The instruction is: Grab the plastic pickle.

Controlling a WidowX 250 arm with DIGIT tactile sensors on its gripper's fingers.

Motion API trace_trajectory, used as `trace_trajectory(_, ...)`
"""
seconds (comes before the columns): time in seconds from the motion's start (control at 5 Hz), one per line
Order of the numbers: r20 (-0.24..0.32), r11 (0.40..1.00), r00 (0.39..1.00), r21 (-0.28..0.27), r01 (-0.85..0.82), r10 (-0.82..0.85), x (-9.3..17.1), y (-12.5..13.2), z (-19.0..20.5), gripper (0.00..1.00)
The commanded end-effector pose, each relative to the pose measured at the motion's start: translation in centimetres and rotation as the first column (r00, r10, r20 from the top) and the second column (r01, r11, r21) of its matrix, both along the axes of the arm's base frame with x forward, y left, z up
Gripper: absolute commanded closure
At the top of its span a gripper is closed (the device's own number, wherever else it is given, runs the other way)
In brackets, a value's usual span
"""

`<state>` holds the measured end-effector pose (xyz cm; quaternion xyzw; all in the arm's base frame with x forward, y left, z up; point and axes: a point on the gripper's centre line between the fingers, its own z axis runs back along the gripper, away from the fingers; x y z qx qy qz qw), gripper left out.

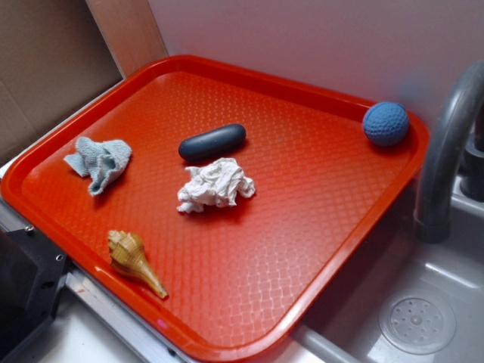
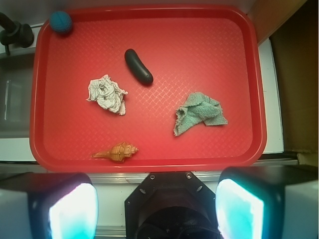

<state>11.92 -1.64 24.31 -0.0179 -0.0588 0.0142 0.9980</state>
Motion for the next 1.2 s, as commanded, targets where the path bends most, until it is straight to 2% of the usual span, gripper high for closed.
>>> trace_trajectory(0.0, 0.000, 1.000, 1.000, 0.000, 0.000, 0.000, 0.0, 0.0, 0.0, 0.00)
trace_trajectory(0.2, 0.014, 0.986, 0.986, 0.005, 0.167, -0.167, 4.8, 1.1, -3.8, 0.00)
trace_trajectory(0.4, 0.010, 0.965, 0.966, -0.052, 0.258, -0.258, 8.3, 1.5, -7.0, 0.00)
trace_trajectory(0.6, 0.015, 0.920, 0.925, -0.099, 0.379, -0.379, 11.3, 0.4, -11.6, 0.00)
trace_trajectory(0.8, -0.065, 0.945, 0.942, -0.031, 0.327, -0.328, 13.7, -0.2, -16.5, 0.00)
trace_trajectory(1.0, -0.166, 0.958, 0.944, -0.073, 0.278, -0.286, 15.3, -1.1, -21.3, 0.00)
